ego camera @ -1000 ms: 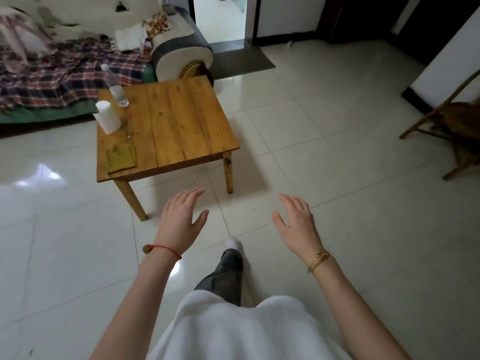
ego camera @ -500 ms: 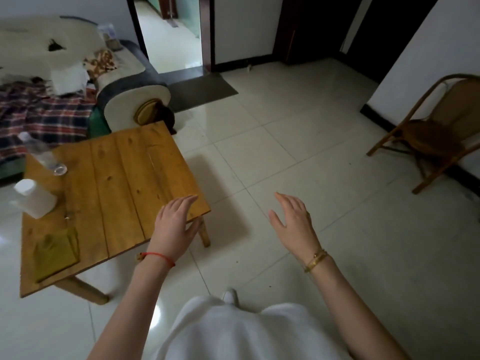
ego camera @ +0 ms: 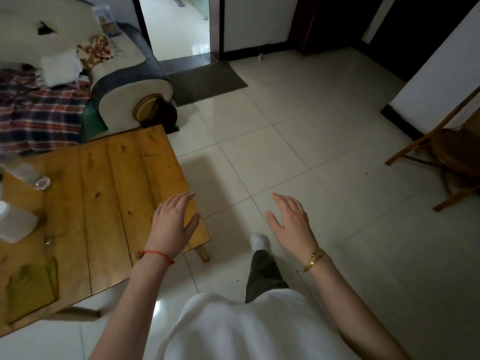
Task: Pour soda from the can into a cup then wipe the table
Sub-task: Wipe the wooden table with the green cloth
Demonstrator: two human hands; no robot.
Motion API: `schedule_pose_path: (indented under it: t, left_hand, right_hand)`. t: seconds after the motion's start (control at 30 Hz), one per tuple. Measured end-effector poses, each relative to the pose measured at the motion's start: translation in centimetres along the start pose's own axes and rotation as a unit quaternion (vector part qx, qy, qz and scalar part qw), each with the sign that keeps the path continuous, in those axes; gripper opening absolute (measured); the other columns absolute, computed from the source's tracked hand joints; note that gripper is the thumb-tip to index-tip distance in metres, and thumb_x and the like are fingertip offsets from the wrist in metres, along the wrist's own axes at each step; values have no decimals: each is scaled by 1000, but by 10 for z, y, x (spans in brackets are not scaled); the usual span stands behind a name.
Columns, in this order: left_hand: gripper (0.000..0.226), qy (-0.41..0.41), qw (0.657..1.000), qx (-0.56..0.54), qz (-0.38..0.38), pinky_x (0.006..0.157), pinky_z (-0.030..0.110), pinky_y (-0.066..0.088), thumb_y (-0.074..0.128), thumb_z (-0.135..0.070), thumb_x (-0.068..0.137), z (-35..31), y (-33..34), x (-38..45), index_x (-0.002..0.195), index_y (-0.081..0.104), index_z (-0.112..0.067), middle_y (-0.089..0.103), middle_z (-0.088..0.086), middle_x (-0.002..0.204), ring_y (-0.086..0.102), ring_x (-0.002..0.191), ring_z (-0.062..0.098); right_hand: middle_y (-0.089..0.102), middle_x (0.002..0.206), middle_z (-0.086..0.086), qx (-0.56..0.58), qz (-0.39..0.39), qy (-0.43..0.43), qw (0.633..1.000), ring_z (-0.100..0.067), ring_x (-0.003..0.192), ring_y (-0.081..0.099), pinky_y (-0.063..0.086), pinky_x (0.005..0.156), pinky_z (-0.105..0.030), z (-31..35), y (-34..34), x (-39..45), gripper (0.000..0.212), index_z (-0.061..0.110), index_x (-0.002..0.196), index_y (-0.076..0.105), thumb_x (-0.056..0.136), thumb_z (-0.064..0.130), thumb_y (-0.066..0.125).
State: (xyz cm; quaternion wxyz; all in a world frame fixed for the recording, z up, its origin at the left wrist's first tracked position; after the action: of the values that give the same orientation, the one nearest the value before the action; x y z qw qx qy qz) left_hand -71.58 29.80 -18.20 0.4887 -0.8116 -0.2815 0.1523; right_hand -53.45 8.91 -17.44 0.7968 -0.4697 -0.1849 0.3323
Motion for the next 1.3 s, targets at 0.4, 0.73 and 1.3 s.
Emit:
schedule_pose_path:
  t: [0.4,0.73,1.3]
  left_hand:
    - [50,-179,975,-7,-131,106,49,43,63,-30,92,18,-12,140,138,49,-18,55,4,138,49,130,26]
    - [50,-342,920,-13,-188,108,51,40,61,-34,92,30,-21,194,139,50,-18,54,4,140,47,132,27]
    - [49,-578,749,-44,-320,112,43,38,56,-36,95,106,-51,123,141,48,-21,52,0,141,45,132,20]
  right_hand:
    - [48,144,-3,-26,86,-197,976,-21,136,36,27,115,-34,30,-10,271,50,13,143,43,98,32,51]
    - [40,150,2,-38,202,-347,915,-14,141,28,23,117,-32,102,25,404,53,19,148,35,99,39,43]
    - [41,148,4,-53,362,-568,737,-11,140,29,28,118,-37,292,177,403,53,21,147,35,100,43,42]
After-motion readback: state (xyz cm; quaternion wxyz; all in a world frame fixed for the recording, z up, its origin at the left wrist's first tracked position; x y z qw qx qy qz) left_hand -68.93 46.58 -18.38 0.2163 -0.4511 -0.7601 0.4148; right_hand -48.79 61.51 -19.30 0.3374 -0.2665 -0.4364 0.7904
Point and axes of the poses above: each hand's wrist, its own x-axis towards the middle knuckle, its own y-axis out of the palm, z = x × y, the point moved 4 cm from there along x, towards the middle knuckle
